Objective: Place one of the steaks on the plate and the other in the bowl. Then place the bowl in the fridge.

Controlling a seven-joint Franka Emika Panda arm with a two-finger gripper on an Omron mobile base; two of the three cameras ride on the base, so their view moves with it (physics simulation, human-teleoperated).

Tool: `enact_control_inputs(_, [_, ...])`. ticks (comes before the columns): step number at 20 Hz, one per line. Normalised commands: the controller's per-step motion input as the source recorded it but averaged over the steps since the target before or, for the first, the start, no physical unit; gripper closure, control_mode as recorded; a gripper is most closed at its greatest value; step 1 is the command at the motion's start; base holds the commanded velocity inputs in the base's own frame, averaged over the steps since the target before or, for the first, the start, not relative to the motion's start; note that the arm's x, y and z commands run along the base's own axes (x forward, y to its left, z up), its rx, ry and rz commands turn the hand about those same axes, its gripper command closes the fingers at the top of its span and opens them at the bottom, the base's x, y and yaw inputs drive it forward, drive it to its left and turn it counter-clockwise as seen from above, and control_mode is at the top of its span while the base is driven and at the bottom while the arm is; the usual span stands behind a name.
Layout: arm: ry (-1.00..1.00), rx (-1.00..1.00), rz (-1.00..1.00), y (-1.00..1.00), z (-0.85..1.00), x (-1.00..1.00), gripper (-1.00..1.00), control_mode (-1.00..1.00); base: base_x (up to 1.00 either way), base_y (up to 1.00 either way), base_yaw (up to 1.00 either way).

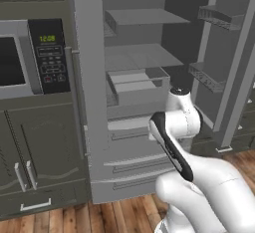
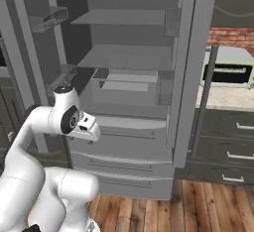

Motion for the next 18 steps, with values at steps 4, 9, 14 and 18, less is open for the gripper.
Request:
enact_control_inputs(4, [-0.06,0.01,-0.15,0.03,-0.11,-0.11,-1.0,1.0,-0.17,0.0,-0.3])
enact_control_inputs(9, [0.0,0.0,0.0,0.0,0.0,0.0,-1.0,1.0,-0.07,-0.01,-0.8])
enact_control_inputs(14, [0.0,0.0,0.0,0.0,0.0,0.0,-1.0,1.0,0.14,-0.19,-0.73])
enact_control_inputs(18, [0.0,0.0,0.0,0.0,0.0,0.0,-1.0,1.0,0.06,-0.47,-0.59])
